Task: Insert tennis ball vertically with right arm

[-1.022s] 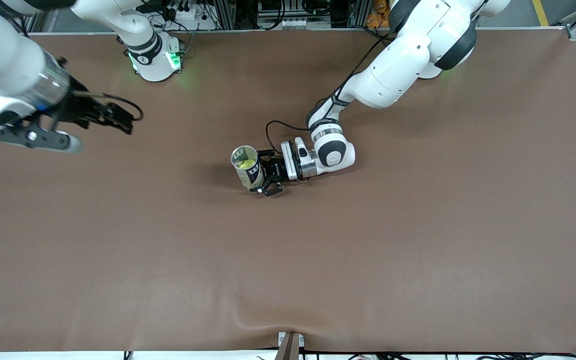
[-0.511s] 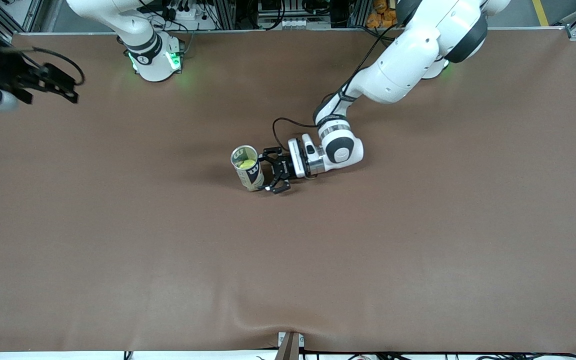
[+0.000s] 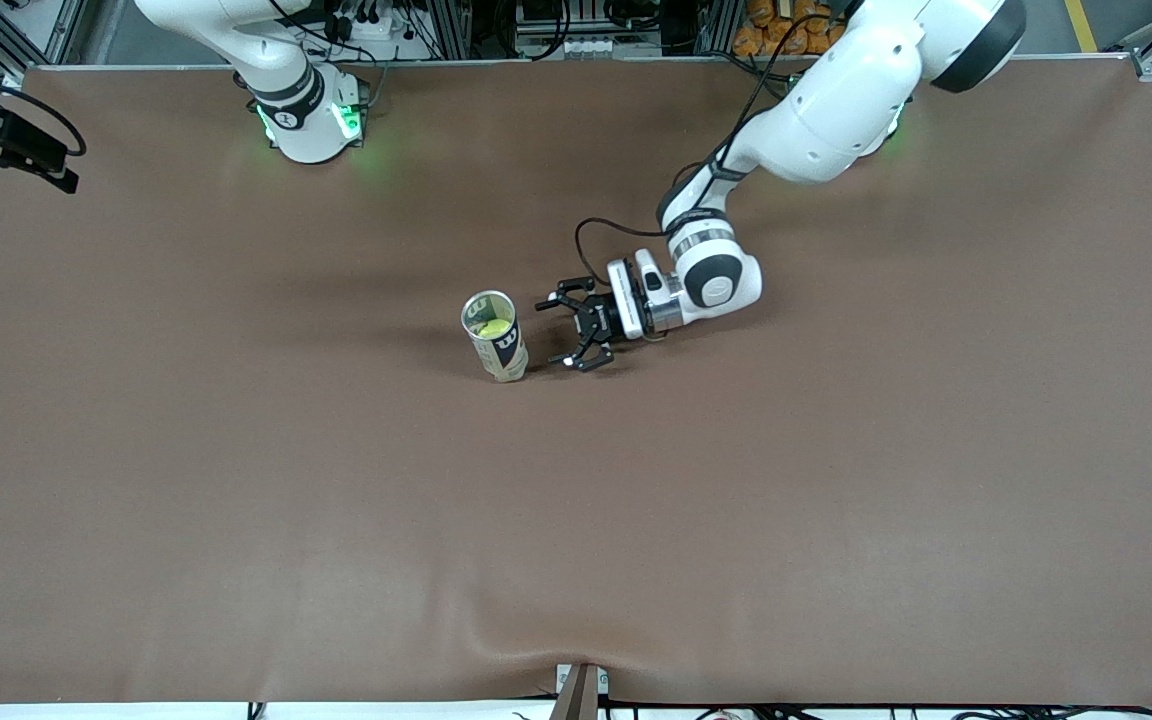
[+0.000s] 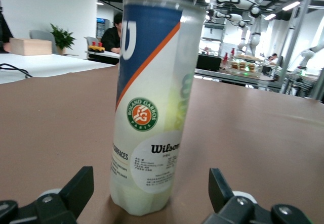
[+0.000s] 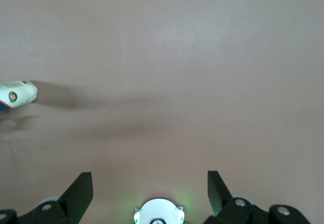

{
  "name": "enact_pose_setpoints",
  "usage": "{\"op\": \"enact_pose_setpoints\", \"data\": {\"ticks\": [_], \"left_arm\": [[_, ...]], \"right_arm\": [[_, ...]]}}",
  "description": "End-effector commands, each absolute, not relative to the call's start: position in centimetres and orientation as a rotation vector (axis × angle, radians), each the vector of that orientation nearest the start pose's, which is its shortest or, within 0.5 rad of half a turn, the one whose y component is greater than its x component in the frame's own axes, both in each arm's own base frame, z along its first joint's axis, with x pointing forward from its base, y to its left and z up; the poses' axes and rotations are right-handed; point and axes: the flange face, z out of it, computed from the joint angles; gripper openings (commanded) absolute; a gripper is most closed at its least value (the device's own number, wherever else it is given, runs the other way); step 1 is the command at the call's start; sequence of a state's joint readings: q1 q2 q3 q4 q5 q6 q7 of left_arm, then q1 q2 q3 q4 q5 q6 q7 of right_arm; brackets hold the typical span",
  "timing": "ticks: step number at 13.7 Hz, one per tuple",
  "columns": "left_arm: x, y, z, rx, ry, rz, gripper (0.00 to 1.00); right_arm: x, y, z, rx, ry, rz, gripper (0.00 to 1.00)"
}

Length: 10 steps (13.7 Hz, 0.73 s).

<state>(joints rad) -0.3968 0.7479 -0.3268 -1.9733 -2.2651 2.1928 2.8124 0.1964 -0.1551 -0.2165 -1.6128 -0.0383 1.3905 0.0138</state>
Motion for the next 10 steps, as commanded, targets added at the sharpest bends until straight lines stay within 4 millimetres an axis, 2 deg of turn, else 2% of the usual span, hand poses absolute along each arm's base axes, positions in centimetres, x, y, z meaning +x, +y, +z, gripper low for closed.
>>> {"op": "enact_pose_setpoints", "data": {"ticks": [1,3,6,10], "left_arm": [[42.3,-37.5,13.5,1.416,-1.326,1.263,1.00],[43.2,-34.4,14.5,1.415,-1.359,1.201,1.00],[45.3,-29.3,15.8,1.392,-1.463,1.108,1.00],[49.0,-20.9,17.0,1.334,-1.568,0.948,1.00]], "right_arm": [[48.6,-3.0,67.4,-3.160,0.020,0.050,1.00],[49.0,-4.5,67.4,-3.156,-0.056,0.003,1.00],[49.4,-4.2,67.3,-3.154,-0.079,-0.022,1.00],[49.6,-3.8,67.0,-3.151,-0.092,-0.006,1.00]]}}
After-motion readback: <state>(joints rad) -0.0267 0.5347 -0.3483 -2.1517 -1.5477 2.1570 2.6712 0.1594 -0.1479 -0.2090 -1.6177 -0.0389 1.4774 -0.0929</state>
